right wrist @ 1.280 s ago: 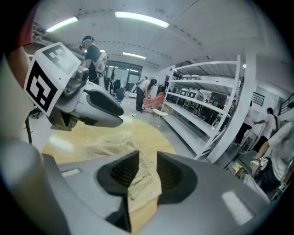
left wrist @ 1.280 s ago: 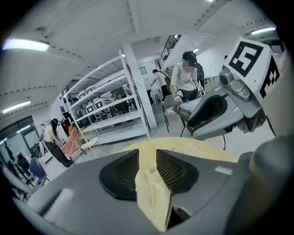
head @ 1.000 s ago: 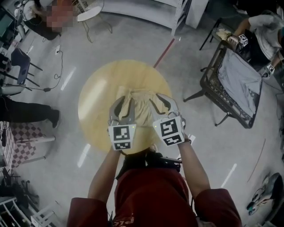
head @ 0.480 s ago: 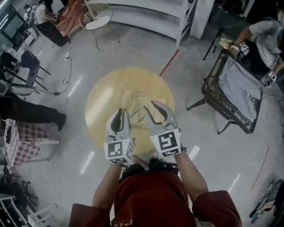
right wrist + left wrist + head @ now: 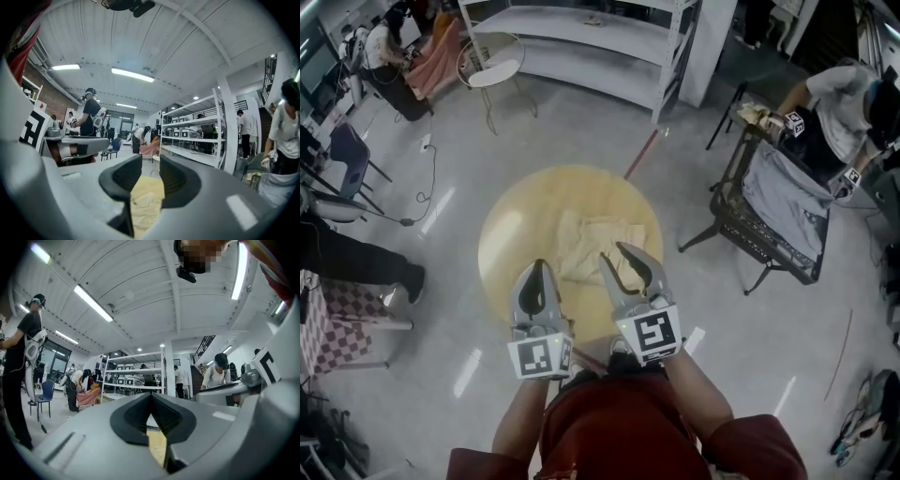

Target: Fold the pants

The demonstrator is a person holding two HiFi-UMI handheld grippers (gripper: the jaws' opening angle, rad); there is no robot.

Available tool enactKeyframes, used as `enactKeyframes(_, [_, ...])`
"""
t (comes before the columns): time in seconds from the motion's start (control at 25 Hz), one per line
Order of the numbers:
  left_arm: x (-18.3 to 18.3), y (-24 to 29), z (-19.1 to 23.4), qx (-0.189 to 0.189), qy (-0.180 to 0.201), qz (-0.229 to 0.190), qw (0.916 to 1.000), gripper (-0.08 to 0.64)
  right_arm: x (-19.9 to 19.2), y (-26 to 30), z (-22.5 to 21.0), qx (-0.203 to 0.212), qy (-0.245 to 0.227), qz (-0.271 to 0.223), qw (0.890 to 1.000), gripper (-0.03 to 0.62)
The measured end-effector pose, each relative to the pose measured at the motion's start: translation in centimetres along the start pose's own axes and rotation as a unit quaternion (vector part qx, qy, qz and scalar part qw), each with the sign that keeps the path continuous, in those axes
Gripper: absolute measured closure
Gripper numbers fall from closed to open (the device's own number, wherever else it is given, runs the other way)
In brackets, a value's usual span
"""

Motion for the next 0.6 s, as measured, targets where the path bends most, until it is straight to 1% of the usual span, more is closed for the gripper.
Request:
enactKeyframes(0.12, [0.8,-1.0,0.3,-0.008,0.002,-0.009,0.9999,0.552,0.9,-0.4,0.8,-0.010,0.003,-0.010,1.000,0.483])
enactKeyframes(0.24, [1.5,-1.8,0.2,-0.014,0.011,-0.014,0.9998,0.552,1.6,-1.2,1.2,-0.032,0.024,-0.020,0.999,0.485])
enactKeyframes(0.32, [1.8,-2.2,0.2,-0.016,0.017,-0.018,0.9996,0.554,1.6,-1.8,1.3,-0.044,0.020,-0.018,0.999,0.502])
enactKeyframes(0.4, [2.1,-2.7,0.6,-0.014,0.020,-0.016,0.9996,0.553,1.6,-2.1,1.7,-0.047,0.013,-0.014,0.999,0.506])
enactKeyframes(0.48, [2.4,-3.1,1.0,-0.012,0.026,-0.014,0.9995,0.553,1.6,-2.2,2.2,-0.047,0.016,-0.016,0.999,0.520])
enactKeyframes(0.6, [2.6,-3.4,1.4,-0.008,0.032,-0.016,0.9993,0.553,1.5,-2.3,2.3,-0.048,0.022,-0.019,0.998,0.566])
Point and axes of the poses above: the fingertips, and each gripper's own axes: y forward along the fingers, z to its left, x out of its top, the point moved 10 cm from there along -y, backward along the fingers, and after that the axes turned 13 degrees about -z, right-handed, at the moved point
